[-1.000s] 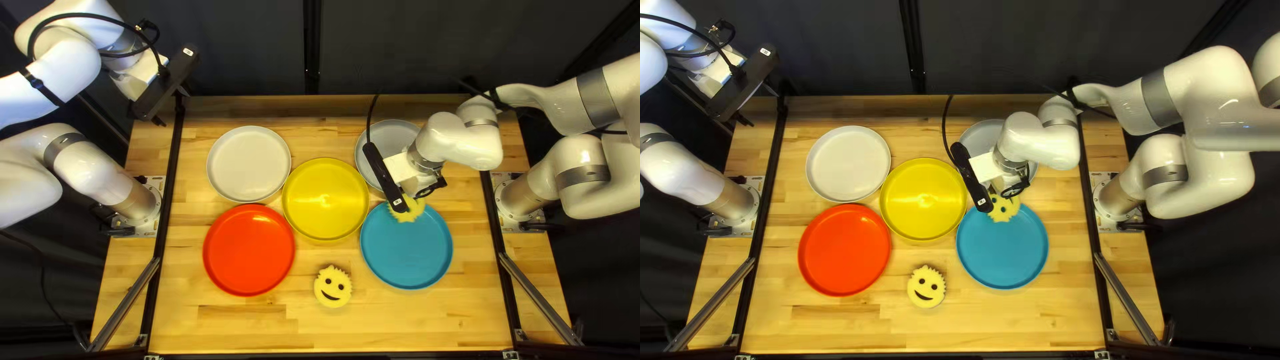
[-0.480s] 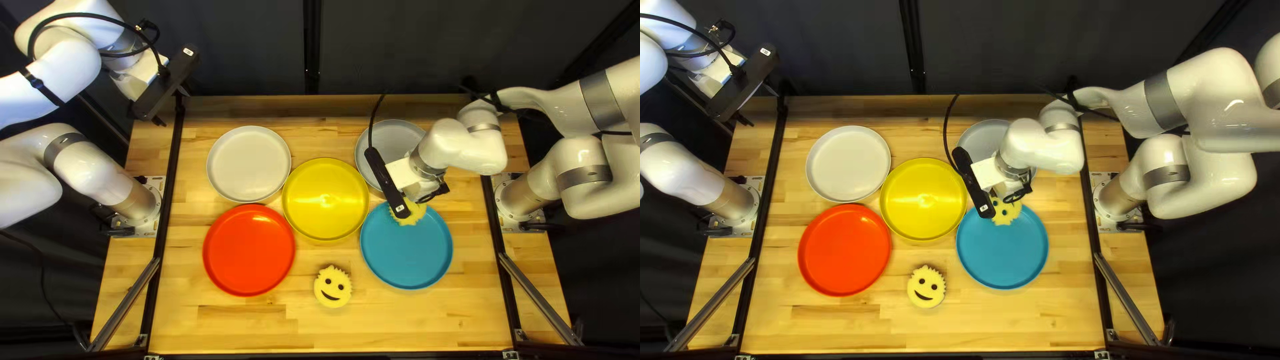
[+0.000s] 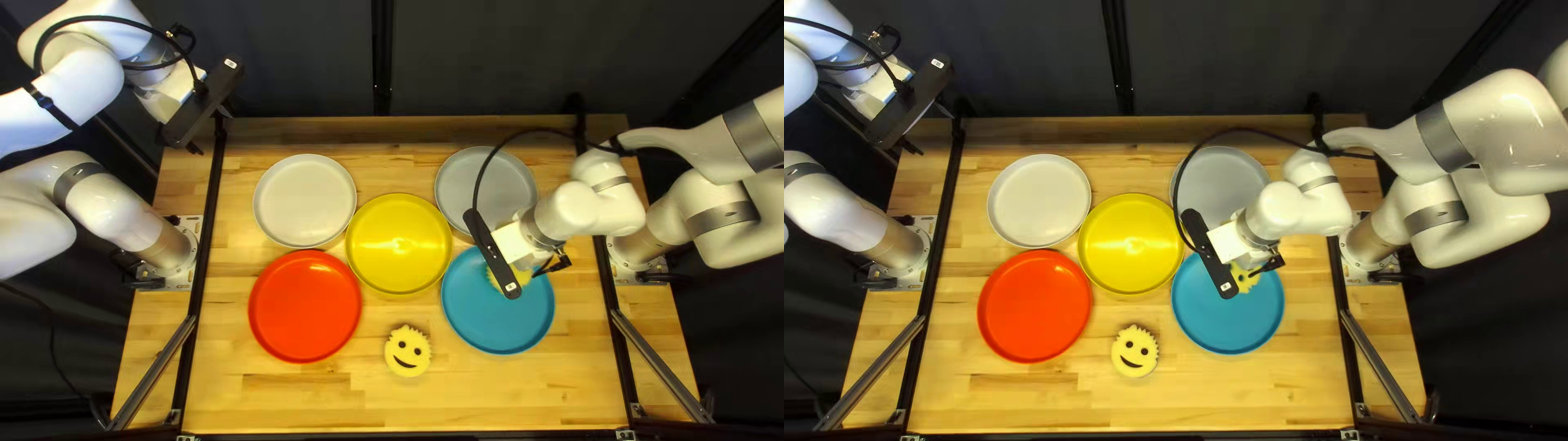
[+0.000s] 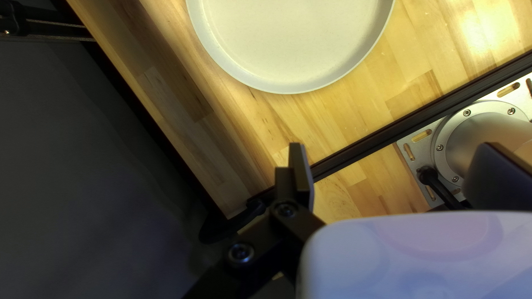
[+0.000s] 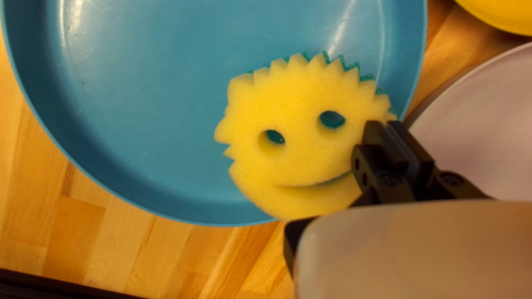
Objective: Pick up sponge and scrub the plate
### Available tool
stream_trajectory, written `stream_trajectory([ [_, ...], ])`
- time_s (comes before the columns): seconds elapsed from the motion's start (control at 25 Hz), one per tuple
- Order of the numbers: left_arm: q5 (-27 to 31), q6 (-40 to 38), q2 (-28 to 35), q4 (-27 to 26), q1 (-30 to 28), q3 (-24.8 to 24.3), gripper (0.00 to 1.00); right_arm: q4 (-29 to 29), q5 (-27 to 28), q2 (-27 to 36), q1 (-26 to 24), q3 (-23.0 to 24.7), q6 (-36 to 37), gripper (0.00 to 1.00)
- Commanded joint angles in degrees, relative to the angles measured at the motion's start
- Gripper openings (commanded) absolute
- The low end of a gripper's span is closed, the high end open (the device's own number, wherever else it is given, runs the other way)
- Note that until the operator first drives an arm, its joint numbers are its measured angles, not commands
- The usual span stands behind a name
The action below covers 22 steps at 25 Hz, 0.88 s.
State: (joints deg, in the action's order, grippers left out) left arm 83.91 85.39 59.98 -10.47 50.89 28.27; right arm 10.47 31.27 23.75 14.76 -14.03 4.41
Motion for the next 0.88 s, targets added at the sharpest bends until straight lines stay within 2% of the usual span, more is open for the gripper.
stream_trajectory([
  [0.04, 0.0, 0.0, 0.0, 0.0, 0.0, 0.0, 1.0, 0.6, 0.6, 0.1, 3.0, 0.3, -2.7, 0.0],
  [0.28, 0.0, 0.0, 0.0, 0.0, 0.0, 0.0, 1.0, 0.7, -0.2, -1.7, 3.9, 0.0, -2.4, 0.0],
  [0.64, 0.0, 0.0, 0.0, 0.0, 0.0, 0.0, 1.0, 1.5, -0.5, -2.4, -4.4, -1.8, 5.0, 0.0],
  [0.88, 0.0, 0.0, 0.0, 0.0, 0.0, 0.0, 1.0, 1.7, -3.1, -6.3, -9.0, -4.0, 9.2, 0.0],
])
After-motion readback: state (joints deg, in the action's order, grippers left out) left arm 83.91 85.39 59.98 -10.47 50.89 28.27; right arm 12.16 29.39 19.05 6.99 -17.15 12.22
